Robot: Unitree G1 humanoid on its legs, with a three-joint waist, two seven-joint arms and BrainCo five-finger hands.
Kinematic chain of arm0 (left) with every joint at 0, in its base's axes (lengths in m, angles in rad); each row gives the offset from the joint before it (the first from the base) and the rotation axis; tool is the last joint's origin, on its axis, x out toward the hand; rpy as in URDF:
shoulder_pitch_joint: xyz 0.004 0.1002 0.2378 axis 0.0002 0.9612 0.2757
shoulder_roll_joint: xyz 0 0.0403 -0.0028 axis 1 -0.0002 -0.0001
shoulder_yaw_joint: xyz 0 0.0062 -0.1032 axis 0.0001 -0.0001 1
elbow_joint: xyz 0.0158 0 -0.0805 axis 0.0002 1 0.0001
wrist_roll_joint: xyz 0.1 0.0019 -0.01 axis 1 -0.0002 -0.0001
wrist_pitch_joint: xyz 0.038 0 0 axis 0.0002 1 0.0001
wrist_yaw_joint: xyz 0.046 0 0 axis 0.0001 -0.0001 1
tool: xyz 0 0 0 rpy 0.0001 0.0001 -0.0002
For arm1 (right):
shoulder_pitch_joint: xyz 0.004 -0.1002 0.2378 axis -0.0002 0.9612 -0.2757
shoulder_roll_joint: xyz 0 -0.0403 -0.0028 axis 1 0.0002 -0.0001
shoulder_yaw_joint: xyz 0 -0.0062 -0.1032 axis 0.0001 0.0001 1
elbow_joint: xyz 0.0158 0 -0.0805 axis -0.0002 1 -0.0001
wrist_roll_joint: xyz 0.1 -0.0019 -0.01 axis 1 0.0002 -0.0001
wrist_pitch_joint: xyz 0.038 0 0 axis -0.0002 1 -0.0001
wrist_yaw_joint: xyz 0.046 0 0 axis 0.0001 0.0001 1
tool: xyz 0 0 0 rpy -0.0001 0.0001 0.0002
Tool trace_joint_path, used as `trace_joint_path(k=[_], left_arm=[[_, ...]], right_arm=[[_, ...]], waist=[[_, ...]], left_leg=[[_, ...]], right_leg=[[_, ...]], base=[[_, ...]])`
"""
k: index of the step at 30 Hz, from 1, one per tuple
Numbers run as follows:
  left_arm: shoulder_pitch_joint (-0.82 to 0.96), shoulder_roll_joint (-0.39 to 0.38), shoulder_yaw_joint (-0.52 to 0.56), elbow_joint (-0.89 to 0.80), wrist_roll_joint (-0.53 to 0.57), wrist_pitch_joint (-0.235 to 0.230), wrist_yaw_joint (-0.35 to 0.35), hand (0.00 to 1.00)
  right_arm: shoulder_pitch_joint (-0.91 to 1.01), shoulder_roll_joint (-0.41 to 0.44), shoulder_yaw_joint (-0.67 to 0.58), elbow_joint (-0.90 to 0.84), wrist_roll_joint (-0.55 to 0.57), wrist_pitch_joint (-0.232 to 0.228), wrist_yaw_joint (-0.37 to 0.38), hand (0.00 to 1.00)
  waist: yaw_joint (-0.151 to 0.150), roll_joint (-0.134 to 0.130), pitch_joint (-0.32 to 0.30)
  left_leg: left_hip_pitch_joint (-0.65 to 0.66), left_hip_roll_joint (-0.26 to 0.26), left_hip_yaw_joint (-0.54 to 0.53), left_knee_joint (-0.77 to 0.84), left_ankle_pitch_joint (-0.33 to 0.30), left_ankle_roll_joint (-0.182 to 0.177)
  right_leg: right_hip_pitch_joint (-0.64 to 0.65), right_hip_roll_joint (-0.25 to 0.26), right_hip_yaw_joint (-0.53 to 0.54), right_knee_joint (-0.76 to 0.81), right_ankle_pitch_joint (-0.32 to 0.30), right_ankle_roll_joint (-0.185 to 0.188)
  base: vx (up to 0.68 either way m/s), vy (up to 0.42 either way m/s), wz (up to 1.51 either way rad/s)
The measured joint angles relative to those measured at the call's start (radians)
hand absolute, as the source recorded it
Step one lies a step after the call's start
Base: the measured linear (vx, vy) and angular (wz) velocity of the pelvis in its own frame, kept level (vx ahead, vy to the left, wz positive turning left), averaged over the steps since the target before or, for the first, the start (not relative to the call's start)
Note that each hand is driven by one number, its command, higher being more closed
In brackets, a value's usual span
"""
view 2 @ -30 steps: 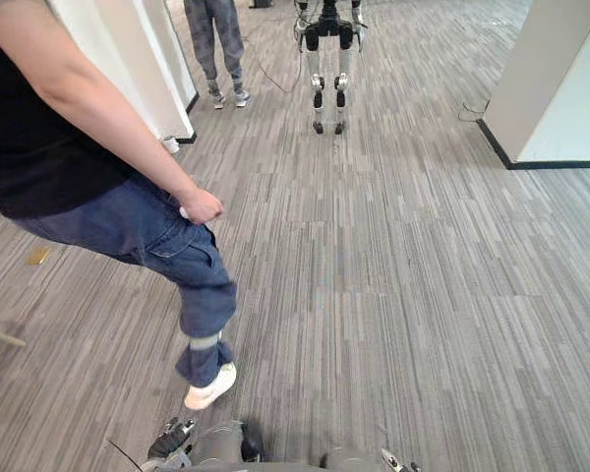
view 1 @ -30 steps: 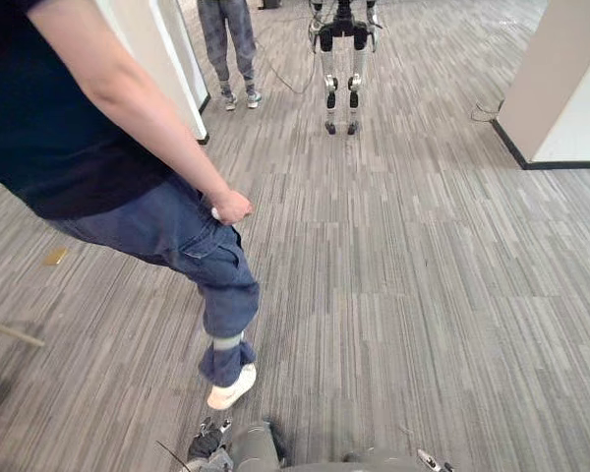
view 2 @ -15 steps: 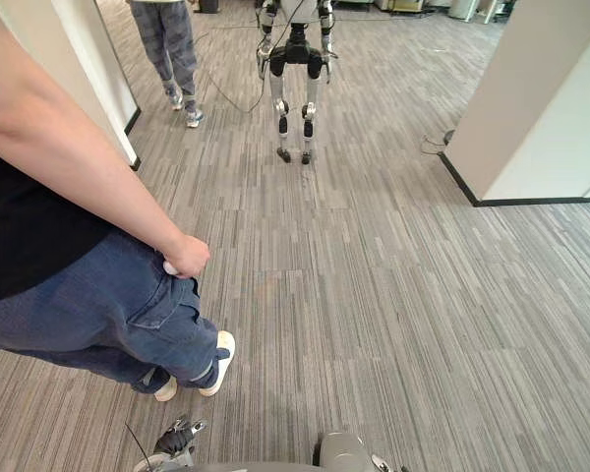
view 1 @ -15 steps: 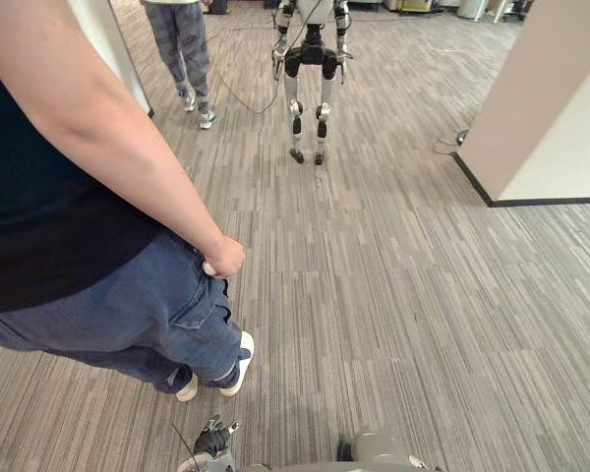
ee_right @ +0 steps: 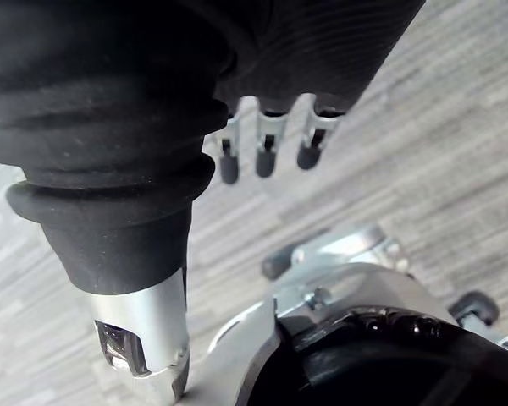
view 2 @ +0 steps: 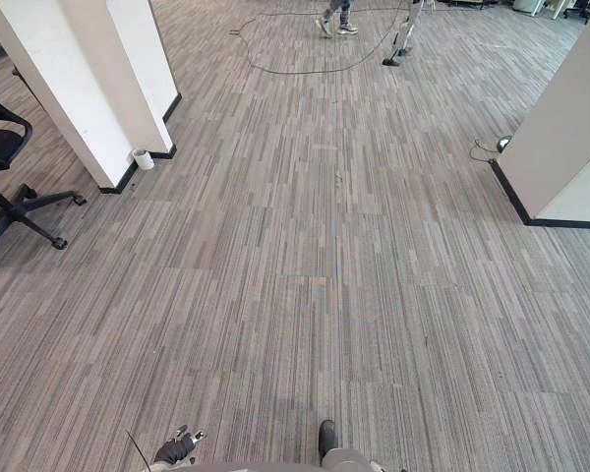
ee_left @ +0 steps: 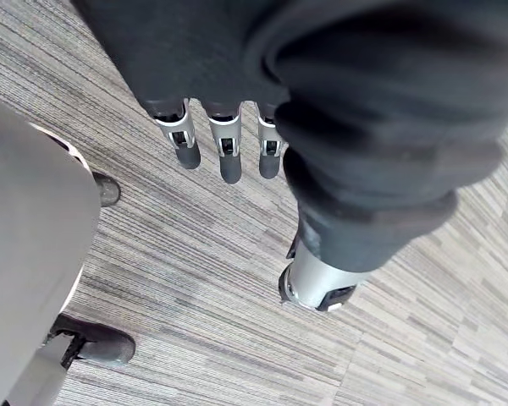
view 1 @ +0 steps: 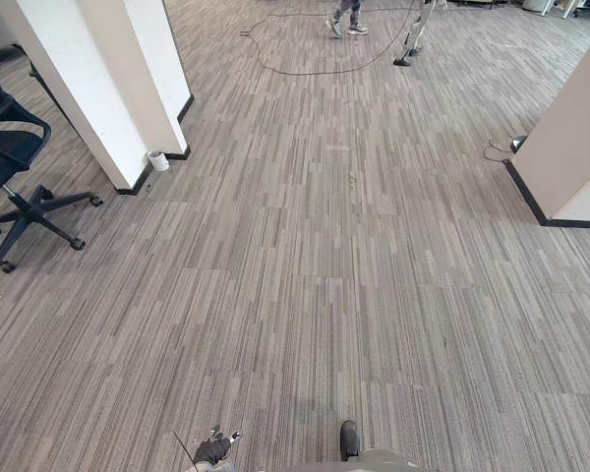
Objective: Organize washtable
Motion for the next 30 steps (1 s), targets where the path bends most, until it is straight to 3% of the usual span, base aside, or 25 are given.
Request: trace_joint_path(k=[6, 9, 10, 11, 12, 16, 17, 18, 19, 20, 21, 22, 23, 25, 27, 28, 30], left_arm=[[-0.005, -0.002, 0.003, -0.006, 0.015, 0.001, 0.02, 0.0], [-0.007, 0.0, 0.011, -0.01, 0.039, 0.006, 0.019, 0.0], [-0.016, 0.001, 0.012, -0.01, 0.052, 0.008, 0.02, 0.0], [-0.023, 0.0, 0.011, -0.01, 0.066, 0.013, 0.019, 0.0], [-0.029, 0.0, 0.011, -0.009, 0.075, 0.016, 0.019, 0.0], [-0.035, 0.0, 0.068, -0.008, 0.117, 0.028, 0.018, 0.0], [-0.027, -0.013, 0.085, -0.008, 0.122, 0.03, 0.018, 0.0], [-0.014, -0.028, 0.124, -0.009, 0.134, 0.033, 0.017, 0.0], [-0.013, -0.03, 0.14, -0.011, 0.135, 0.033, 0.017, 0.0], [-0.013, -0.045, 0.174, -0.033, 0.132, 0.036, 0.019, 0.0], [-0.01, -0.055, 0.189, -0.045, 0.13, 0.035, 0.019, 0.0], [-0.008, -0.058, 0.189, -0.048, 0.129, 0.035, 0.019, 0.0], [-0.003, -0.06, 0.188, -0.052, 0.11, 0.032, 0.018, 0.0], [-0.011, -0.058, 0.19, -0.053, 0.094, 0.025, 0.018, 0.0], [-0.004, -0.052, 0.194, -0.075, 0.068, 0.017, 0.018, 0.0], [-0.001, -0.051, 0.194, -0.09, 0.051, 0.011, 0.019, 0.0], [-0.001, -0.05, 0.183, -0.103, 0.028, 0.001, 0.02, 0.0]], right_arm=[[-0.007, 0.001, -0.011, -0.004, 0.022, 0.001, -0.016, 0.0], [-0.002, 0.027, -0.065, -0.032, 0.062, 0.001, -0.022, 0.0], [-0.002, 0.033, -0.099, -0.035, 0.081, 0.002, -0.028, 0.0], [-0.003, 0.037, -0.11, -0.036, 0.081, 0.004, -0.034, 0.0], [0.0, 0.042, -0.117, -0.035, 0.079, 0.007, -0.037, 0.0], [0.024, 0.062, -0.125, -0.034, 0.067, 0.012, -0.036, 0.0], [0.029, 0.054, -0.139, -0.039, 0.063, 0.014, -0.033, 0.0], [0.036, 0.058, -0.15, -0.056, 0.043, 0.016, -0.033, 0.0], [0.035, 0.056, -0.157, -0.058, 0.037, 0.017, -0.032, 0.0], [0.031, 0.047, -0.172, -0.069, 0.036, 0.018, -0.036, 0.0], [0.025, 0.046, -0.173, -0.088, 0.037, 0.018, -0.036, 0.0], [0.023, 0.046, -0.161, -0.097, 0.037, 0.015, -0.035, 0.0], [0.014, 0.034, -0.138, -0.1, 0.037, 0.008, -0.034, 0.0], [-0.026, 0.03, -0.137, -0.097, 0.038, 0.004, -0.036, 0.0], [-0.052, 0.035, -0.137, -0.082, 0.038, 0.002, -0.037, 0.0], [-0.069, 0.031, -0.132, -0.068, 0.038, 0.002, -0.037, 0.0], [-0.097, 0.023, -0.117, -0.052, 0.037, 0.004, -0.038, 0.0]], waist=[[0.002, 0.0, 0.009], [-0.007, 0.001, 0.033], [-0.01, -0.001, 0.047], [-0.012, 0.001, 0.048], [-0.01, 0.008, 0.054], [-0.015, -0.011, 0.064], [-0.032, 0.016, 0.052], [-0.037, 0.023, 0.047], [-0.032, 0.031, 0.051], [-0.024, 0.031, 0.052], [-0.025, 0.034, 0.054], [-0.025, 0.037, 0.054], [-0.014, 0.039, 0.059], [-0.001, 0.041, 0.063], [0.006, 0.026, 0.072], [0.02, 0.022, 0.073], [0.04, 0.023, 0.073]], left_leg=[[-0.001, 0.004, 0.065, 0.003, -0.015, -0.001], [0.039, 0.008, 0.111, 0.018, -0.059, 0.019], [0.058, 0.011, 0.118, 0.016, -0.07, 0.028], [0.066, 0.019, 0.125, 0.017, -0.078, 0.028], [0.077, 0.029, 0.132, 0.018, -0.092, 0.019], [0.141, 0.036, 0.113, 0.015, -0.156, -0.03], [0.149, 0.068, 0.113, 0.007, -0.161, -0.044], [0.149, 0.093, 0.104, 0.064, -0.142, -0.062], [0.136, 0.111, 0.106, 0.109, -0.126, -0.073], [0.084, 0.128, 0.086, 0.255, -0.06, -0.054], [0.039, 0.145, 0.07, 0.41, 0.047, -0.032], [0.013, 0.154, 0.059, 0.487, 0.122, -0.04], [-0.046, 0.184, 0.036, 0.666, 0.199, -0.065], [-0.14, 0.208, 0.04, 0.885, 0.147, -0.062], [-0.214, 0.2, 0.073, 0.967, 0.06, -0.036], [-0.277, 0.184, 0.095, 0.965, 0.01, -0.035], [-0.393, 0.142, 0.105, 0.861, -0.022, -0.024]], right_leg=[[-0.049, 0.01, 0.044, 0.056, -0.02, 0.008], [-0.154, 0.009, 0.072, 0.297, -0.133, 0.019], [-0.226, -0.003, 0.026, 0.442, -0.175, 0.032], [-0.272, -0.015, -0.027, 0.499, -0.202, 0.009], [-0.313, -0.032, -0.074, 0.487, -0.198, 0.006], [-0.378, -0.092, -0.138, 0.367, -0.139, -0.002], [-0.392, -0.078, -0.147, 0.425, -0.109, -0.025], [-0.396, -0.065, -0.143, 0.478, -0.116, -0.045], [-0.391, -0.061, -0.146, 0.499, -0.135, -0.066], [-0.374, -0.066, -0.152, 0.538, -0.165, -0.054], [-0.324, -0.062, -0.16, 0.534, -0.203, -0.055], [-0.289, -0.053, -0.155, 0.52, -0.224, -0.063], [-0.222, -0.038, -0.131, 0.476, -0.245, -0.075], [-0.108, -0.006, -0.089, 0.388, -0.255, -0.082], [0.023, -0.002, -0.051, 0.297, -0.265, -0.098], [0.085, -0.004, -0.02, 0.255, -0.276, -0.108], [0.144, -0.02, 0.022, 0.22, -0.303, -0.085]], base=[[0.0, 0.01, -0.27], [-0.01, 0.032, -0.46], [0.03, 0.02, -0.26], [0.04, 0.039, -0.2], [0.05, 0.056, -0.04], [0.29, -0.049, 0.15], [0.64, -0.156, 0.5], [0.59, -0.163, 0.31], [0.62, -0.228, 0.12], [0.61, -0.318, -0.13], [0.63, -0.33, -0.12], [0.65, -0.259, -0.33], [0.51, -0.154, -0.46], [0.58, -0.12, -0.65], [0.54, -0.05, -0.53], [0.47, 0.038, -0.7], [0.44, 0.104, -0.71]])
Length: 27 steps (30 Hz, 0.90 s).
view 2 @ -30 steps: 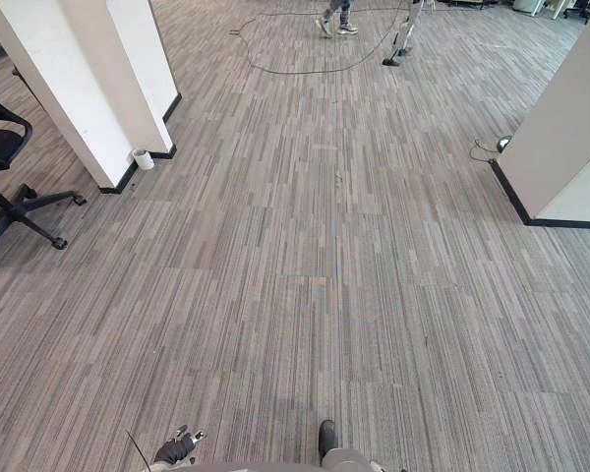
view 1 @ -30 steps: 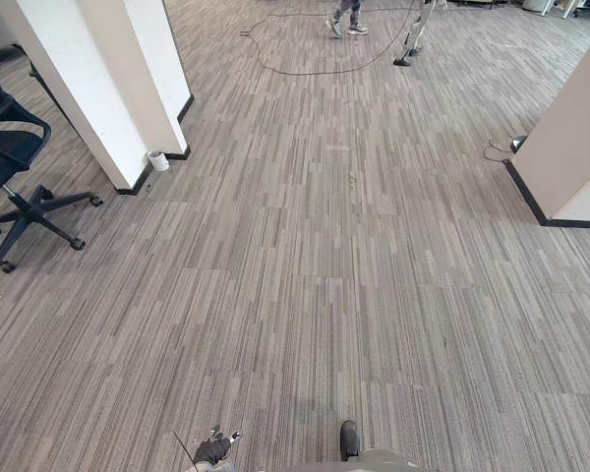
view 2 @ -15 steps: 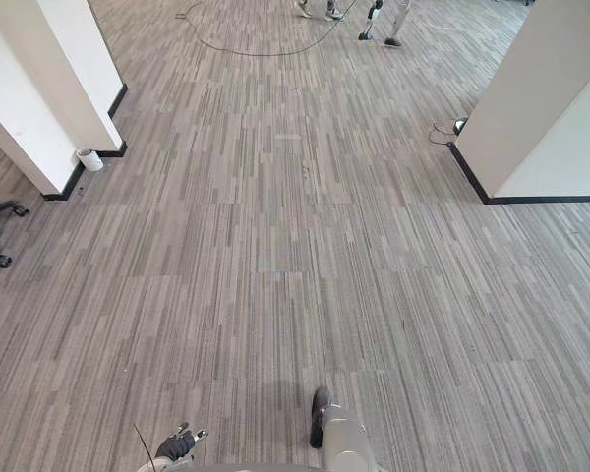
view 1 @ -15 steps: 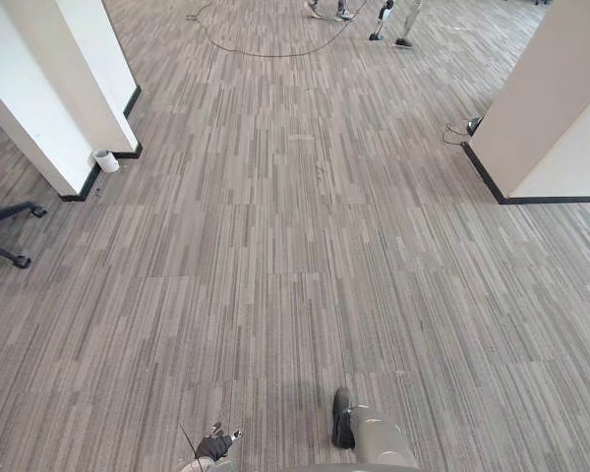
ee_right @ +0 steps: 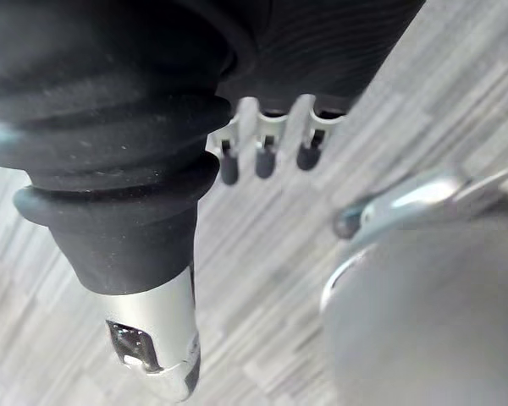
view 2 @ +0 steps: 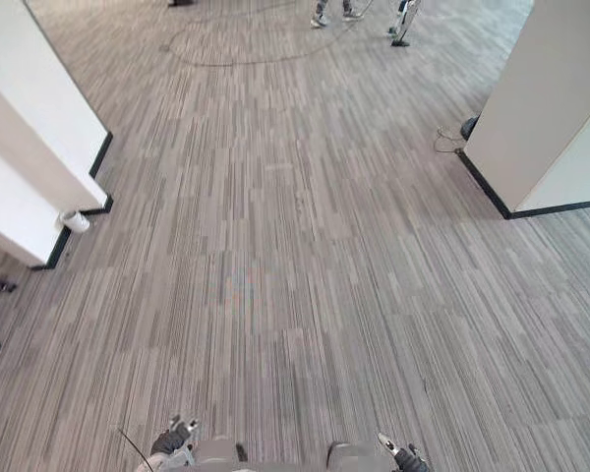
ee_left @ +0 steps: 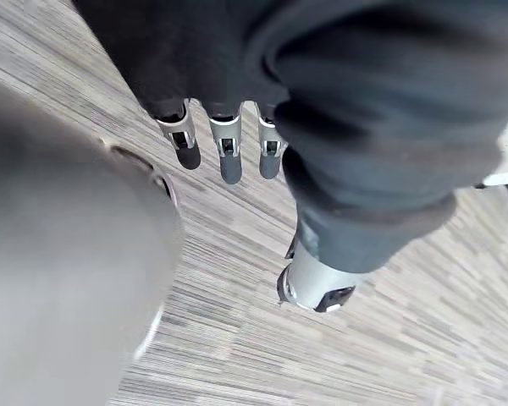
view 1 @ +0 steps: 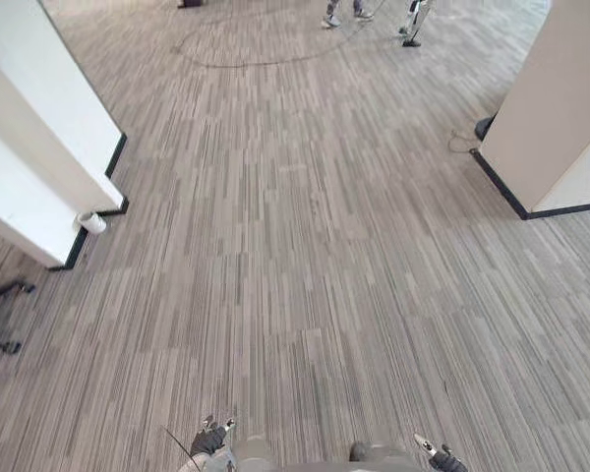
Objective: Organize washtable
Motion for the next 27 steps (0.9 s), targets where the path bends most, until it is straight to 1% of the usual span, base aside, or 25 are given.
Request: trace_joint_path(k=[2, 3, 4, 5, 6, 7, 8, 9, 10, 11, 12, 13, 14, 15, 16, 17, 18, 19, 20, 22, 23, 24, 25, 26, 27], left_arm=[[0.001, 0.003, -0.037, -0.018, -0.018, -0.007, 0.003, 0.0], [0.005, 0.003, -0.06, -0.018, -0.026, -0.009, 0.008, 0.0], [0.005, 0.004, -0.065, -0.02, -0.035, -0.012, 0.008, 0.0], [0.001, 0.012, -0.081, -0.028, -0.035, -0.014, 0.01, 0.0], [-0.002, 0.02, -0.086, -0.031, -0.034, -0.018, 0.015, 0.0], [-0.006, 0.022, -0.085, -0.028, -0.035, -0.017, 0.017, 0.0], [-0.007, 0.025, -0.083, -0.026, -0.035, -0.017, 0.018, 0.0], [-0.003, 0.03, -0.07, -0.019, -0.035, -0.016, 0.02, 0.0], [-0.003, 0.03, -0.07, -0.012, -0.035, -0.015, 0.021, 0.0], [-0.003, 0.035, -0.072, -0.003, -0.035, -0.01, 0.021, 0.0], [-0.004, 0.047, -0.073, 0.008, -0.034, -0.002, 0.021, 0.0], [-0.005, 0.052, -0.074, 0.017, -0.033, 0.003, 0.021, 0.0], [0.0, 0.053, -0.082, 0.025, -0.03, 0.013, 0.021, 0.0], [0.0, 0.052, -0.095, 0.031, -0.03, 0.016, 0.021, 0.0], [-0.002, 0.052, -0.123, 0.039, -0.029, 0.021, 0.019, 0.0], [-0.006, 0.052, -0.14, 0.043, -0.029, 0.021, 0.019, 0.0], [-0.012, 0.05, -0.144, 0.043, -0.028, 0.02, 0.018, 0.0], [-0.025, 0.049, -0.145, 0.046, -0.028, 0.022, 0.018, 0.0], [-0.036, 0.045, -0.147, 0.056, -0.028, 0.024, 0.02, 0.0], [-0.037, 0.038, -0.154, 0.055, -0.028, 0.024, 0.02, 0.0], [-0.039, 0.035, -0.154, 0.051, -0.027, 0.023, 0.021, 0.0], [-0.039, 0.037, -0.153, 0.051, -0.024, 0.021, 0.021, 0.0], [-0.034, 0.04, -0.149, 0.052, -0.018, 0.021, 0.024, 0.0], [-0.029, 0.03, -0.126, 0.054, -0.01, 0.02, 0.025, 0.0], [-0.029, 0.018, -0.107, 0.055, -0.003, 0.02, 0.024, 0.0]], right_arm=[[-0.009, -0.002, 0.012, 0.003, -0.001, -0.002, 0.0, 0.0], [-0.012, -0.013, 0.043, -0.003, -0.001, -0.007, 0.001, 0.0], [-0.012, -0.021, 0.068, -0.003, -0.009, -0.008, 0.0, 0.0], [-0.014, -0.024, 0.111, 0.001, -0.04, -0.008, -0.001, 0.0], [-0.017, -0.017, 0.125, 0.009, -0.051, -0.008, 0.0, 0.0], [-0.023, -0.011, 0.13, 0.013, -0.057, -0.007, 0.002, 0.0], [-0.024, -0.002, 0.132, 0.013, -0.066, -0.009, 0.002, 0.0], [-0.018, 0.004, 0.134, 0.018, -0.078, -0.009, 0.003, 0.0], [-0.016, 0.005, 0.131, 0.024, -0.078, -0.01, 0.004, 0.0], [-0.017, 0.006, 0.125, 0.024, -0.078, -0.012, 0.005, 0.0], [-0.018, 0.013, 0.117, 0.02, -0.076, -0.015, 0.007, 0.0], [-0.019, 0.015, 0.112, 0.018, -0.072, -0.019, 0.009, 0.0], [-0.018, 0.011, 0.109, 0.004, -0.07, -0.023, 0.013, 0.0], [-0.016, 0.007, 0.109, -0.006, -0.07, -0.025, 0.017, 0.0], [-0.009, 0.001, 0.106, -0.022, -0.073, -0.027, 0.022, 0.0], [-0.008, -0.003, 0.104, -0.022, -0.073, -0.028, 0.022, 0.0], [-0.009, -0.006, 0.094, -0.023, -0.074, -0.029, 0.023, 0.0], [-0.005, -0.007, 0.075, -0.018, -0.074, -0.028, 0.022, 0.0], [0.004, -0.014, 0.068, -0.015, -0.075, -0.024, 0.02, 0.0], [0.023, -0.014, 0.063, -0.015, -0.074, -0.017, 0.019, 0.0], [0.048, -0.005, 0.063, -0.014, -0.074, -0.011, 0.018, 0.0], [0.056, 0.0, 0.063, -0.014, -0.074, -0.008, 0.018, 0.0], [0.069, 0.008, 0.059, -0.014, -0.073, -0.003, 0.017, 0.0], [0.075, 0.007, 0.053, -0.018, -0.071, -0.003, 0.019, 0.0], [0.073, 0.004, 0.049, -0.021, -0.068, -0.004, 0.019, 0.0]], waist=[[0.017, -0.001, 0.0], [0.017, 0.017, 0.0], [0.024, 0.019, 0.0], [0.042, 0.01, -0.019], [0.038, -0.012, -0.031], [0.036, -0.016, -0.033], [0.037, -0.028, -0.039], [0.04, -0.055, -0.056], [0.04, -0.064, -0.06], [0.041, -0.074, -0.055], [0.036, -0.081, -0.041], [0.03, -0.082, -0.037], [0.011, -0.064, -0.026], [0.009, -0.059, -0.024], [0.005, -0.051, -0.024], [-0.001, -0.043, -0.03], [-0.007, -0.046, -0.029], [-0.018, -0.048, -0.028], [-0.031, -0.036, -0.022], [-0.047, -0.019, -0.013], [-0.053, -0.026, -0.003], [-0.054, -0.032, -0.002], [-0.055, -0.044, -0.005], [-0.058, -0.033, -0.007], [-0.057, -0.019, -0.006]], left_leg=[[-0.059, -0.076, -0.032, -0.37, 0.017, -0.015], [-0.077, -0.092, -0.087, -0.605, 0.063, -0.05], [-0.089, -0.091, -0.107, -0.606, 0.14, -0.046], [-0.124, -0.117, -0.113, -0.524, 0.168, 0.006], [-0.154, -0.126, -0.114, -0.464, 0.118, 0.053], [-0.166, -0.131, -0.114, -0.438, 0.099, 0.082], [-0.162, -0.151, -0.113, -0.433, 0.078, 0.098], [-0.111, -0.198, -0.097, -0.472, 0.065, 0.133], [-0.08, -0.216, -0.088, -0.488, 0.056, 0.144], [-0.002, -0.246, -0.08, -0.526, 0.036, 0.163], [0.098, -0.273, -0.079, -0.558, 0.011, 0.176], [0.148, -0.283, -0.083, -0.572, 0.0, 0.179], [0.252, -0.291, -0.09, -0.609, -0.019, 0.184], [0.304, -0.291, -0.095, -0.637, -0.025, 0.186], [0.387, -0.291, -0.107, -0.706, -0.026, 0.186], [0.442, -0.289, -0.115, -0.754, -0.028, 0.182], [0.474, -0.289, -0.124, -0.79, -0.035, 0.177], [0.488, -0.285, -0.144, -0.803, -0.049, 0.175], [0.507, -0.268, -0.169, -0.809, -0.066, 0.173], [0.526, -0.242, -0.192, -0.812, -0.084, 0.171], [0.56, -0.233, -0.208, -0.822, -0.087, 0.17], [0.576, -0.232, -0.215, -0.827, -0.087, 0.17], [0.604, -0.229, -0.229, -0.823, -0.09, 0.165], [0.627, -0.203, -0.235, -0.802, -0.085, 0.157], [0.626, -0.19, -0.235, -0.777, -0.075, 0.14]], right_leg=[[0.047, -0.033, 0.034, -0.013, -0.055, 0.043], [0.085, -0.031, 0.054, -0.034, -0.083, 0.059], [0.106, -0.033, 0.07, -0.05, -0.095, 0.058], [0.122, -0.05, 0.11, -0.067, -0.128, 0.024], [0.114, -0.06, 0.127, -0.056, -0.113, 0.018], [0.101, -0.063, 0.133, -0.034, -0.094, 0.029], [0.075, -0.08, 0.149, 0.023, -0.072, 0.055], [0.033, -0.113, 0.19, 0.144, -0.045, 0.088], [0.017, -0.125, 0.205, 0.217, -0.029, 0.115], [-0.046, -0.128, 0.257, 0.429, 0.036, 0.215], [-0.107, -0.116, 0.313, 0.67, 0.141, 0.317], [-0.133, -0.115, 0.307, 0.782, 0.151, 0.317], [-0.192, -0.124, 0.25, 0.948, 0.138, 0.304], [-0.221, -0.126, 0.211, 1.001, 0.123, 0.281], [-0.276, -0.132, 0.123, 1.04, 0.073, 0.205], [-0.321, -0.139, 0.057, 1.023, 0.02, 0.166], [-0.375, -0.141, 0.009, 0.981, -0.02, 0.146], [-0.445, -0.137, -0.045, 0.891, -0.052, 0.125], [-0.487, -0.118, -0.086, 0.734, -0.054, 0.111], [-0.511, -0.085, -0.108, 0.465, -0.015, 0.098], [-0.517, -0.067, -0.102, 0.192, 0.098, 0.096], [-0.515, -0.065, -0.102, 0.11, 0.153, 0.105], [-0.508, -0.066, -0.089, 0.058, 0.248, 0.098], [-0.506, -0.048, -0.072, 0.114, 0.318, 0.078], [-0.516, -0.038, -0.072, 0.161, 0.302, 0.06]], base=[[0.44, 0.234, -0.59], [0.42, 0.291, -0.5], [0.52, 0.371, -0.68], [0.57, 0.377, -0.55], [0.6, 0.369, -0.39], [0.59, 0.354, -0.03], [0.71, 0.444, 0.16], [0.58, 0.374, 0.19], [0.71, 0.406, 0.2], [0.58, 0.285, 0.1], [0.68, 0.322, 0.12], [0.51, 0.198, 0.15], [0.38, 0.129, 0.13], [0.42, 0.14, 0.13], [0.32, 0.096, 0.16], [0.41, 0.087, 0.24], [0.43, 0.042, 0.33], [0.53, -0.001, 0.47], [0.56, -0.062, 0.6], [0.59, -0.123, 0.59], [0.6, -0.156, 0.49], [0.74, -0.212, 0.56], [0.66, -0.196, 0.28], [0.66, -0.199, 0.18], [0.53, -0.163, -0.07]])
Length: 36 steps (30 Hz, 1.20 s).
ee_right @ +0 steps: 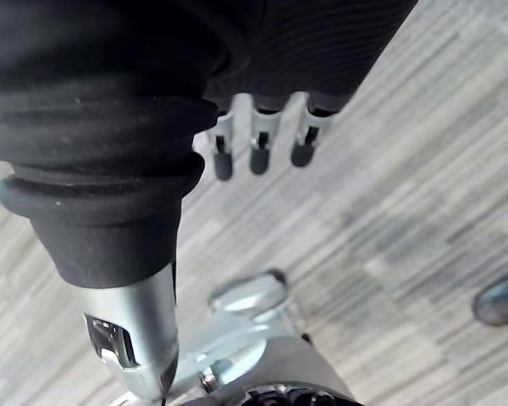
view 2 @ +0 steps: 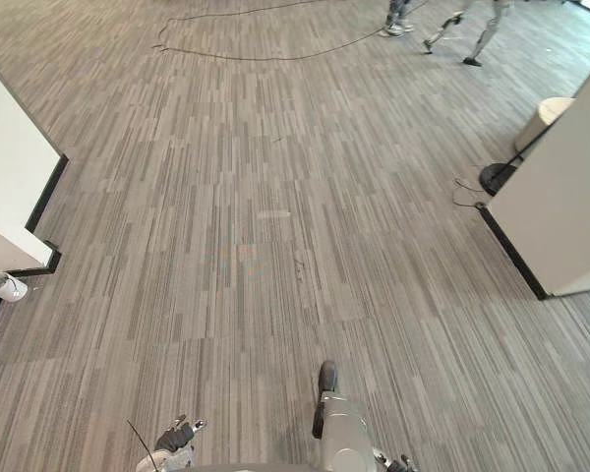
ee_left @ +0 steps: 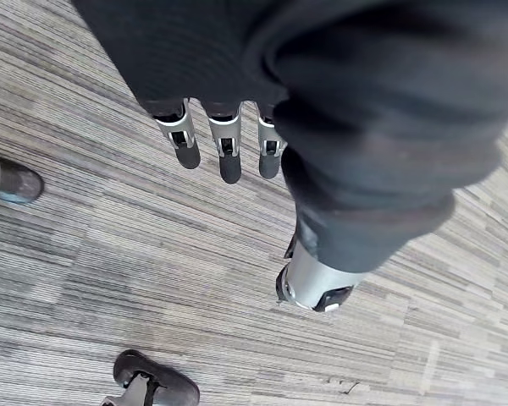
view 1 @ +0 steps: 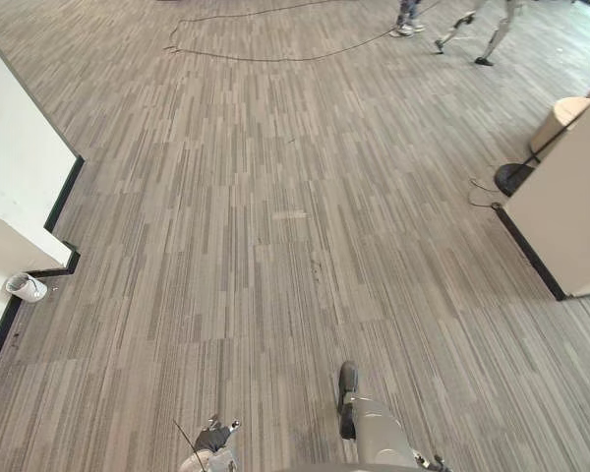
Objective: Organize washtable
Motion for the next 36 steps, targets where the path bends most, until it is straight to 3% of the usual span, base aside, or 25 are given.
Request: trace_joint_path(k=[2, 3, 4, 5, 6, 8, 10, 12, 15, 16, 17, 18, 19, 21, 23, 24, 25, 26, 27, 28, 30, 31, 33, 35, 36], left_arm=[[-0.001, -0.03, 0.056, -0.001, 0.009, -0.003, -0.003, 0.0], [0.0, -0.044, 0.117, -0.001, 0.011, -0.003, -0.005, 0.0], [0.001, -0.047, 0.136, -0.001, 0.011, -0.002, -0.005, 0.0], [0.008, -0.048, 0.161, -0.001, 0.01, 0.0, -0.005, 0.0], [0.014, -0.047, 0.169, -0.001, 0.009, 0.003, -0.006, 0.0], [0.029, -0.034, 0.189, -0.018, 0.004, 0.002, -0.006, 0.0], [0.037, -0.031, 0.191, -0.044, -0.005, -0.002, -0.006, 0.0], [0.037, -0.033, 0.189, -0.052, -0.034, -0.01, -0.006, 0.0], [0.037, -0.033, 0.135, -0.061, -0.049, -0.02, -0.003, 0.0], [0.037, -0.031, 0.108, -0.061, -0.05, -0.022, -0.004, 0.0], [0.035, -0.028, 0.092, -0.065, -0.057, -0.024, -0.006, 0.0], [0.035, -0.024, 0.08, -0.064, -0.062, -0.024, -0.005, 0.0], [0.035, -0.014, 0.076, -0.063, -0.062, -0.024, -0.006, 0.0], [0.035, 0.004, 0.074, -0.059, -0.063, -0.022, -0.005, 0.0], [0.037, 0.012, 0.09, -0.055, -0.062, -0.022, -0.006, 0.0], [0.054, 0.01, 0.086, -0.043, -0.06, -0.02, -0.004, 0.0], [0.067, 0.008, 0.076, -0.038, -0.06, -0.018, -0.005, 0.0], [0.066, 0.02, 0.069, -0.031, -0.066, -0.014, -0.006, 0.0], [0.061, 0.034, 0.052, -0.025, -0.067, -0.016, -0.005, 0.0], [0.058, 0.036, 0.051, -0.023, -0.066, -0.015, -0.005, 0.0], [0.054, 0.037, 0.038, -0.02, -0.059, -0.005, -0.004, 0.0], [0.054, 0.039, 0.0, -0.014, -0.056, -0.001, -0.004, 0.0], [0.051, 0.041, -0.022, -0.006, -0.046, -0.001, -0.005, 0.0], [0.036, 0.039, -0.038, 0.008, -0.037, 0.002, -0.003, 0.0], [0.032, 0.027, -0.049, 0.008, -0.032, 0.002, -0.004, 0.0]], right_arm=[[-0.004, -0.002, -0.037, -0.007, 0.01, -0.002, 0.002, 0.0], [0.002, 0.001, -0.059, -0.019, 0.027, 0.003, 0.002, 0.0], [0.006, 0.005, -0.063, -0.023, 0.034, 0.002, 0.002, 0.0], [0.01, 0.002, -0.069, -0.027, 0.04, 0.002, 0.001, 0.0], [0.007, -0.002, -0.075, -0.023, 0.042, 0.003, -0.003, 0.0], [0.003, 0.007, -0.071, -0.012, 0.048, 0.004, -0.009, 0.0], [-0.016, 0.01, -0.072, 0.011, 0.048, 0.005, -0.015, 0.0], [-0.039, 0.005, -0.077, 0.027, 0.047, 0.007, -0.016, 0.0], [-0.044, 0.006, -0.08, 0.036, 0.047, 0.006, -0.017, 0.0], [-0.039, 0.001, -0.077, 0.033, 0.047, 0.002, -0.016, 0.0], [-0.035, -0.01, -0.057, 0.038, 0.046, 0.0, -0.018, 0.0], [-0.036, -0.01, -0.031, 0.044, 0.044, 0.001, -0.019, 0.0], [-0.034, -0.004, -0.021, 0.046, 0.038, 0.001, -0.019, 0.0], [-0.041, 0.001, -0.013, 0.054, 0.032, -0.002, -0.015, 0.0], [-0.039, 0.014, -0.013, 0.054, 0.026, -0.001, -0.014, 0.0], [-0.013, 0.01, -0.013, 0.062, 0.021, -0.001, -0.014, 0.0], [-0.003, 0.0, -0.019, 0.061, 0.023, -0.004, -0.013, 0.0], [0.004, 0.004, -0.022, 0.073, 0.02, -0.002, -0.014, 0.0], [0.007, 0.017, -0.02, 0.084, 0.015, 0.003, -0.013, 0.0], [0.007, 0.019, -0.021, 0.083, 0.015, 0.005, -0.014, 0.0], [0.007, 0.015, -0.022, 0.079, 0.002, 0.002, -0.014, 0.0], [0.007, 0.015, -0.016, 0.059, 0.001, -0.001, -0.014, 0.0], [0.009, 0.016, -0.011, 0.045, 0.002, -0.002, -0.016, 0.0], [0.007, 0.011, -0.014, 0.041, 0.005, -0.003, -0.016, 0.0], [0.007, -0.003, -0.011, 0.04, 0.005, -0.002, -0.016, 0.0]], waist=[[0.008, 0.028, 0.002], [0.005, 0.034, 0.002], [0.003, 0.038, 0.003], [0.005, 0.046, 0.01], [0.015, 0.054, 0.016], [0.025, 0.03, 0.023], [0.044, 0.014, 0.021], [0.048, 0.015, 0.022], [0.058, 0.011, 0.021], [0.063, 0.023, 0.017], [0.075, 0.029, 0.016], [0.078, 0.013, 0.006], [0.077, 0.014, -0.005], [0.07, -0.01, -0.018], [0.077, -0.023, -0.025], [0.07, -0.036, -0.067], [0.07, -0.01, -0.079], [0.063, -0.031, -0.089], [0.063, -0.059, -0.087], [0.061, -0.062, -0.083], [0.058, -0.052, -0.077], [0.043, -0.044, -0.072], [0.032, -0.042, -0.072], [0.017, -0.028, -0.063], [0.016, -0.004, -0.054]], left_leg=[[-0.024, 0.033, -0.009, 0.139, 0.068, -0.099], [-0.111, 0.058, -0.041, 0.389, 0.186, -0.168], [-0.159, 0.072, -0.049, 0.502, 0.275, -0.219], [-0.262, 0.119, -0.049, 0.733, 0.42, -0.272], [-0.349, 0.18, 0.008, 0.939, 0.394, -0.231], [-0.427, 0.225, 0.11, 1.051, 0.302, -0.157], [-0.501, 0.232, 0.195, 1.005, 0.209, -0.133], [-0.587, 0.225, 0.24, 0.819, 0.138, -0.145], [-0.6, 0.128, 0.2, 0.319, 0.141, -0.149], [-0.606, 0.096, 0.149, 0.099, 0.172, -0.192], [-0.639, 0.096, 0.121, 0.084, 0.243, -0.187], [-0.651, 0.081, 0.124, 0.107, 0.299, -0.148], [-0.658, 0.071, 0.125, 0.125, 0.309, -0.133], [-0.676, 0.057, 0.135, 0.22, 0.273, -0.056], [-0.69, 0.059, 0.179, 0.36, 0.243, -0.038], [-0.661, 0.014, 0.175, 0.274, 0.233, -0.014], [-0.627, 0.003, 0.181, 0.202, 0.233, 0.016], [-0.567, -0.044, 0.198, 0.173, 0.183, 0.021], [-0.509, -0.085, 0.191, 0.138, 0.159, 0.025], [-0.483, -0.095, 0.185, 0.127, 0.152, 0.028], [-0.409, -0.107, 0.153, 0.09, 0.132, 0.035], [-0.342, -0.109, 0.126, 0.039, 0.131, 0.04], [-0.289, -0.109, 0.108, -0.004, 0.127, 0.039], [-0.216, -0.097, 0.06, -0.031, 0.113, 0.04], [-0.184, -0.07, 0.035, -0.045, 0.104, 0.035]], right_leg=[[0.008, 0.028, -0.013, 0.112, -0.106, -0.05], [0.058, 0.046, -0.031, 0.144, -0.182, -0.058], [0.091, 0.054, -0.028, 0.138, -0.205, -0.063], [0.164, 0.084, -0.03, 0.108, -0.236, -0.077], [0.254, 0.115, -0.027, 0.065, -0.252, -0.095], [0.393, 0.126, 0.0, -0.029, -0.257, -0.103], [0.491, 0.117, 0.037, -0.114, -0.257, -0.099], [0.571, 0.104, 0.066, -0.18, -0.263, -0.078], [0.641, 0.061, 0.089, -0.227, -0.302, -0.042], [0.668, 0.054, 0.093, -0.247, -0.324, -0.031], [0.686, 0.052, 0.102, -0.253, -0.354, -0.02], [0.689, 0.035, 0.108, -0.249, -0.377, -0.009], [0.689, 0.022, 0.11, -0.24, -0.384, -0.004], [0.681, -0.002, 0.15, -0.2, -0.349, 0.006], [0.691, -0.017, 0.205, -0.138, -0.284, 0.024], [0.647, -0.028, 0.222, 0.007, -0.277, 0.041], [0.612, -0.022, 0.219, 0.121, -0.272, 0.052], [0.548, -0.053, 0.252, 0.333, -0.248, 0.137], [0.489, -0.072, 0.288, 0.497, -0.142, 0.244], [0.459, -0.079, 0.29, 0.572, -0.128, 0.244], [0.364, -0.097, 0.209, 0.74, -0.175, 0.197], [0.31, -0.109, 0.115, 0.772, -0.268, 0.127], [0.26, -0.114, 0.045, 0.725, -0.339, 0.101], [0.21, -0.08, 0.0, 0.571, -0.403, 0.076], [0.186, -0.034, 0.001, 0.431, -0.409, 0.06]], base=[[0.58, -0.216, -0.12], [0.78, -0.29, -0.05], [0.76, -0.233, -0.04], [0.75, -0.178, -0.18], [0.62, -0.111, -0.22], [0.5, -0.095, -0.29], [0.47, -0.059, -0.45], [0.51, 0.029, -0.45], [0.44, 0.153, -0.26], [0.42, 0.254, -0.09], [0.44, 0.282, -0.12], [0.48, 0.317, -0.15], [0.55, 0.301, -0.08], [0.57, 0.294, -0.05], [0.51, 0.296, -0.07], [0.42, 0.309, -0.07], [0.45, 0.34, 0.13], [0.38, 0.231, 0.32], [0.39, 0.187, 0.38], [0.4, 0.155, 0.27], [0.38, 0.135, 0.25], [0.35, 0.105, 0.42], [0.35, 0.039, 0.52], [0.49, -0.059, 0.61], [0.46, -0.116, 0.73]])
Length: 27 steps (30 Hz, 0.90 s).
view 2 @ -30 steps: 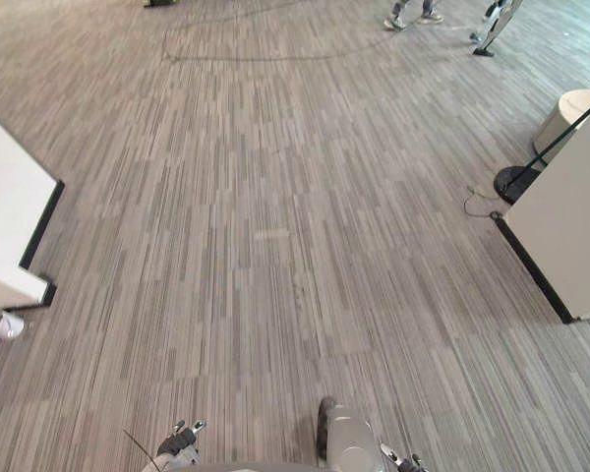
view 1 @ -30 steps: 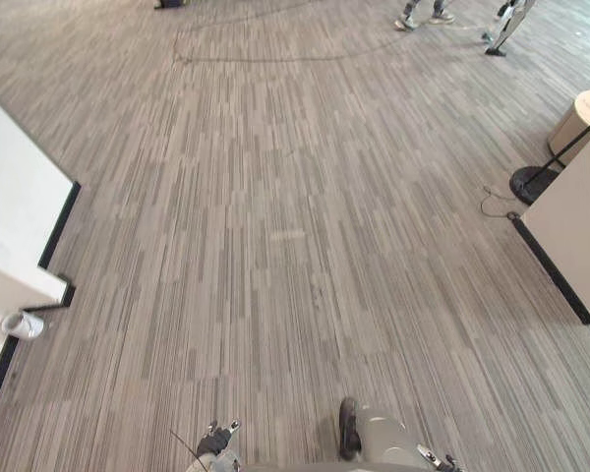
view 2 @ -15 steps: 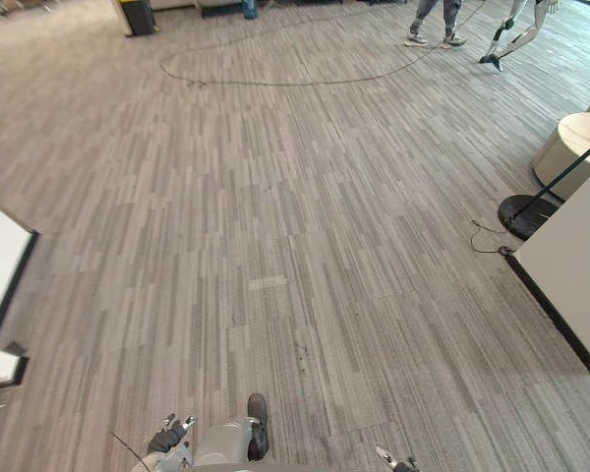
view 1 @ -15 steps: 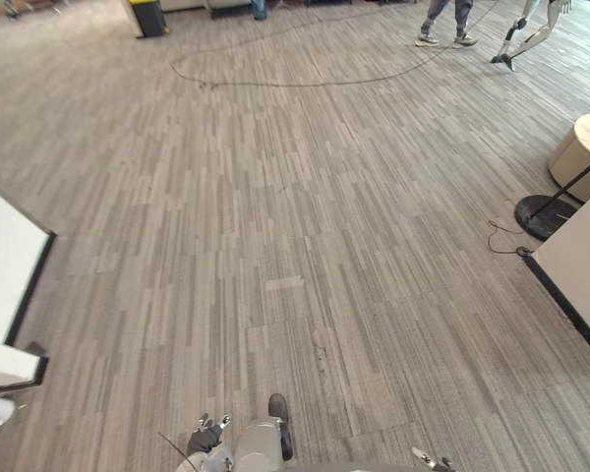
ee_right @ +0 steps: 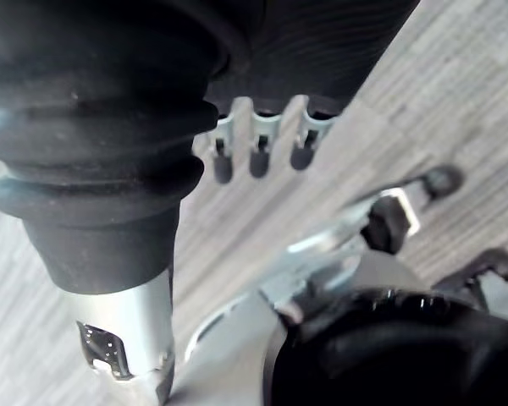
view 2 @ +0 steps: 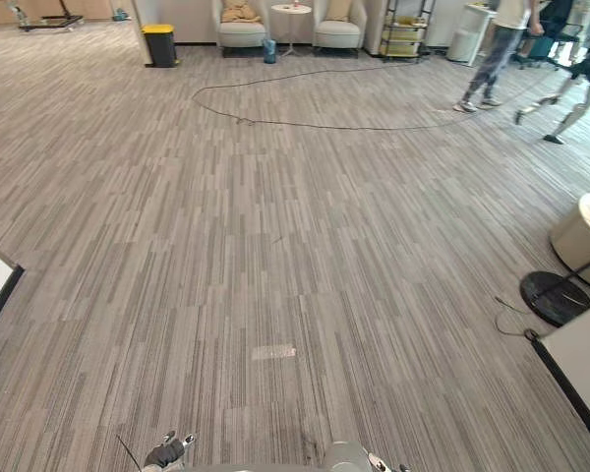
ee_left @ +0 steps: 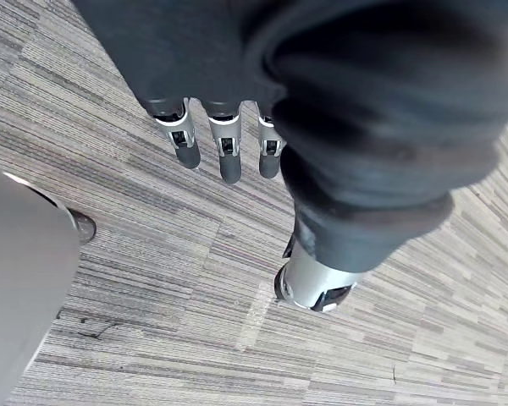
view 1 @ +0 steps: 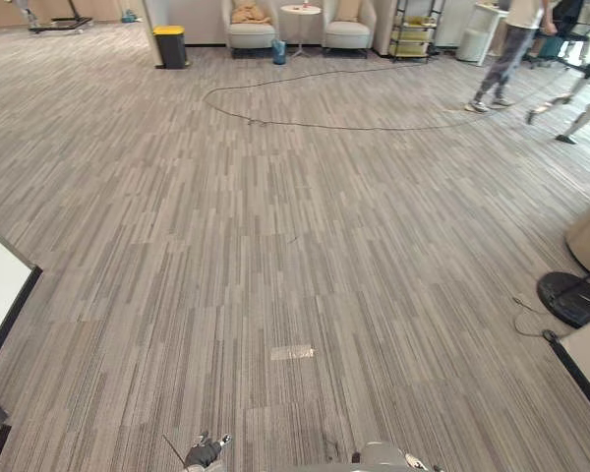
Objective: Organize washtable
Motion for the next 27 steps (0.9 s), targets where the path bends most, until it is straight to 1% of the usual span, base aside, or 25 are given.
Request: trace_joint_path(k=[1, 2, 3, 4, 5, 6, 7, 8, 9, 10, 11, 12, 13, 14, 15, 16, 17, 18, 19, 21, 22, 23, 25, 26, 27], left_arm=[[-0.01, -0.009, -0.012, 0.0, 0.007, 0.0, 0.0, 0.0], [-0.014, -0.009, -0.019, -0.002, 0.011, -0.001, 0.0, 0.0], [-0.017, -0.007, -0.019, -0.003, 0.024, -0.001, 0.0, 0.0], [-0.014, -0.004, -0.014, -0.009, 0.04, -0.002, 0.001, 0.0], [-0.004, -0.001, 0.007, -0.009, 0.051, -0.002, 0.0, 0.0], [0.004, -0.007, 0.019, -0.007, 0.061, -0.001, 0.0, 0.0], [0.004, -0.022, 0.044, -0.008, 0.069, -0.001, 0.0, 0.0], [0.005, -0.047, 0.06, -0.008, 0.083, -0.002, -0.001, 0.0], [0.005, -0.054, 0.065, -0.008, 0.083, -0.002, -0.002, 0.0], [0.005, -0.06, 0.076, -0.009, 0.083, -0.001, -0.003, 0.0], [0.004, -0.055, 0.107, -0.01, 0.083, -0.001, -0.005, 0.0], [0.004, -0.066, 0.147, -0.012, 0.082, -0.001, -0.004, 0.0], [0.004, -0.068, 0.163, -0.014, 0.081, -0.003, -0.003, 0.0], [0.011, -0.063, 0.175, -0.021, 0.081, -0.001, -0.003, 0.0], [0.017, -0.064, 0.181, -0.028, 0.079, -0.002, -0.002, 0.0], [0.016, -0.058, 0.181, -0.033, 0.079, -0.002, -0.002, 0.0], [0.016, -0.056, 0.18, -0.035, 0.079, -0.003, -0.002, 0.0], [0.016, -0.056, 0.18, -0.039, 0.07, -0.004, -0.002, 0.0], [0.016, -0.056, 0.18, -0.041, 0.069, -0.004, -0.002, 0.0], [0.016, -0.052, 0.175, -0.048, 0.057, -0.006, -0.001, 0.0], [0.016, -0.048, 0.164, -0.048, 0.049, -0.008, 0.0, 0.0], [0.016, -0.045, 0.156, -0.048, 0.045, -0.01, 0.002, 0.0], [0.014, -0.042, 0.138, -0.047, 0.027, -0.013, 0.006, 0.0], [0.009, -0.038, 0.126, -0.046, 0.017, -0.014, 0.006, 0.0], [0.008, -0.036, 0.119, -0.045, 0.013, -0.014, 0.007, 0.0]], right_arm=[[0.0, -0.002, 0.001, -0.002, 0.0, 0.002, -0.002, 0.0], [0.0, -0.002, 0.001, -0.002, 0.0, 0.002, -0.003, 0.0], [-0.001, 0.002, 0.001, -0.002, 0.0, 0.003, -0.004, 0.0], [-0.001, 0.004, 0.001, 0.001, -0.001, 0.005, -0.004, 0.0], [0.003, 0.009, 0.0, 0.001, -0.001, 0.007, -0.004, 0.0], [0.004, 0.011, 0.0, 0.0, -0.002, 0.008, -0.003, 0.0], [0.005, 0.004, -0.002, -0.004, -0.005, 0.008, -0.003, 0.0], [0.006, -0.006, -0.003, -0.015, -0.007, 0.007, -0.002, 0.0], [0.008, -0.01, -0.003, -0.021, -0.007, 0.007, -0.002, 0.0], [0.015, -0.012, -0.004, -0.032, -0.007, 0.007, -0.002, 0.0], [0.017, -0.013, -0.008, -0.041, -0.006, 0.007, -0.002, 0.0], [0.018, -0.015, -0.021, -0.046, -0.007, 0.009, -0.002, 0.0], [0.018, -0.017, -0.02, -0.043, -0.007, 0.009, -0.003, 0.0], [0.016, -0.018, -0.021, -0.036, -0.007, 0.009, -0.004, 0.0], [0.014, -0.015, -0.026, -0.03, -0.007, 0.009, -0.004, 0.0], [0.011, -0.01, -0.042, -0.016, -0.01, 0.009, -0.004, 0.0], [0.01, -0.01, -0.042, -0.012, -0.012, 0.01, -0.005, 0.0], [0.007, -0.011, -0.045, 0.003, -0.014, 0.011, -0.005, 0.0], [0.004, -0.012, -0.048, 0.003, -0.014, 0.012, -0.005, 0.0], [0.002, -0.009, -0.052, 0.006, -0.016, 0.014, -0.005, 0.0], [0.002, -0.006, -0.053, 0.007, -0.017, 0.014, -0.005, 0.0], [0.003, -0.006, -0.052, 0.008, -0.017, 0.014, -0.006, 0.0], [0.006, -0.009, -0.039, 0.009, -0.02, 0.012, -0.01, 0.0], [0.013, -0.009, -0.032, 0.011, -0.029, 0.011, -0.018, 0.0], [0.015, -0.009, -0.023, 0.011, -0.036, 0.011, -0.023, 0.0]], waist=[[0.0, 0.018, 0.011], [0.001, 0.018, 0.014], [0.0, 0.014, 0.016], [0.001, 0.001, 0.025], [0.0, -0.011, 0.03], [-0.001, -0.019, 0.025], [0.0, 0.0, 0.028], [-0.002, 0.018, 0.033], [-0.002, 0.029, 0.03], [-0.001, 0.039, 0.027], [-0.004, 0.04, 0.029], [-0.001, 0.049, 0.036], [0.001, 0.052, 0.038], [0.004, 0.05, 0.04], [0.005, 0.047, 0.042], [0.002, 0.038, 0.046], [0.003, 0.036, 0.046], [0.005, 0.035, 0.047], [0.005, 0.034, 0.047], [0.008, 0.028, 0.05], [0.008, 0.021, 0.049], [0.009, 0.019, 0.049], [0.014, 0.02, 0.049], [0.028, 0.015, 0.048], [0.032, 0.012, 0.047]], left_leg=[[0.014, 0.027, -0.026, -0.007, -0.011, -0.013], [0.017, 0.034, -0.034, -0.009, -0.015, -0.021], [0.027, 0.041, -0.051, -0.016, -0.029, -0.035], [0.06, 0.046, -0.073, -0.027, -0.057, -0.056], [0.1, 0.047, -0.093, -0.026, -0.091, -0.078], [0.121, 0.052, -0.103, -0.021, -0.103, -0.087], [0.142, 0.069, -0.103, 0.007, -0.105, -0.09], [0.126, 0.095, -0.098, 0.08, -0.097, -0.102], [0.106, 0.105, -0.099, 0.137, -0.09, -0.116], [0.062, 0.121, -0.103, 0.24, -0.075, -0.155], [-0.022, 0.139, -0.11, 0.438, -0.031, -0.25], [-0.099, 0.167, -0.125, 0.634, 0.059, -0.344], [-0.13, 0.183, -0.123, 0.723, 0.069, -0.348], [-0.178, 0.216, -0.094, 0.856, 0.066, -0.343], [-0.201, 0.239, -0.058, 0.9, 0.063, -0.341], [-0.223, 0.258, 0.006, 0.904, 0.045, -0.307], [-0.234, 0.263, 0.034, 0.894, 0.034, -0.287], [-0.272, 0.273, 0.09, 0.835, -0.001, -0.236], [-0.285, 0.272, 0.104, 0.79, -0.008, -0.226], [-0.301, 0.254, 0.122, 0.569, -0.009, -0.223], [-0.303, 0.221, 0.108, 0.377, -0.006, -0.224], [-0.308, 0.194, 0.079, 0.239, 0.002, -0.225], [-0.327, 0.148, -0.01, 0.025, 0.063, -0.236], [-0.326, 0.13, -0.03, 0.027, 0.135, -0.229], [-0.321, 0.123, -0.029, 0.03, 0.177, -0.209]], right_leg=[[-0.031, 0.036, 0.01, -0.154, 0.022, -0.007], [-0.049, 0.045, 0.022, -0.23, 0.051, -0.011], [-0.065, 0.045, 0.032, -0.338, 0.106, -0.01], [-0.077, 0.037, 0.036, -0.463, 0.181, -0.012], [-0.072, 0.022, 0.042, -0.494, 0.269, 0.001], [-0.068, 0.025, 0.042, -0.464, 0.313, -0.011], [-0.069, 0.036, 0.034, -0.388, 0.296, -0.05], [-0.052, 0.046, 0.012, -0.357, 0.248, -0.065], [-0.038, 0.053, 0.0, -0.356, 0.231, -0.073], [-0.016, 0.061, -0.012, -0.363, 0.211, -0.078], [0.02, 0.067, -0.029, -0.369, 0.187, -0.085], [0.074, 0.088, -0.036, -0.389, 0.169, -0.1], [0.1, 0.099, -0.037, -0.397, 0.161, -0.112], [0.146, 0.117, -0.036, -0.415, 0.142, -0.134], [0.191, 0.126, -0.033, -0.436, 0.138, -0.132], [0.245, 0.126, -0.023, -0.468, 0.13, -0.131], [0.267, 0.126, -0.014, -0.485, 0.121, -0.131], [0.311, 0.123, 0.003, -0.527, 0.119, -0.125], [0.322, 0.121, 0.009, -0.541, 0.12, -0.121], [0.345, 0.108, 0.027, -0.57, 0.125, -0.108], [0.349, 0.091, 0.035, -0.579, 0.115, -0.093], [0.349, 0.079, 0.042, -0.588, 0.11, -0.083], [0.368, 0.058, 0.055, -0.609, 0.093, -0.047], [0.386, 0.044, 0.067, -0.609, 0.076, -0.022], [0.395, 0.038, 0.075, -0.608, 0.068, -0.012]], base=[[0.44, -0.133, 0.73], [0.42, -0.161, 0.7], [0.44, -0.216, 0.64], [0.58, -0.314, 0.73], [0.53, -0.305, 0.59], [0.53, -0.311, 0.49], [0.5, -0.291, 0.38], [0.48, -0.281, 0.34], [0.38, -0.226, 0.26], [0.46, -0.28, 0.28], [0.52, -0.324, 0.28], [0.5, -0.296, 0.16], [0.38, -0.203, -0.09], [0.27, -0.136, -0.22], [0.38, -0.179, -0.23], [0.3, -0.125, -0.18], [0.33, -0.115, -0.27], [0.19, -0.043, -0.27], [0.23, -0.004, -0.39], [0.21, 0.062, -0.29], [0.25, 0.135, -0.18], [0.26, 0.16, -0.18], [0.36, 0.272, -0.16], [0.47, 0.376, -0.19], [0.41, 0.332, -0.24]])
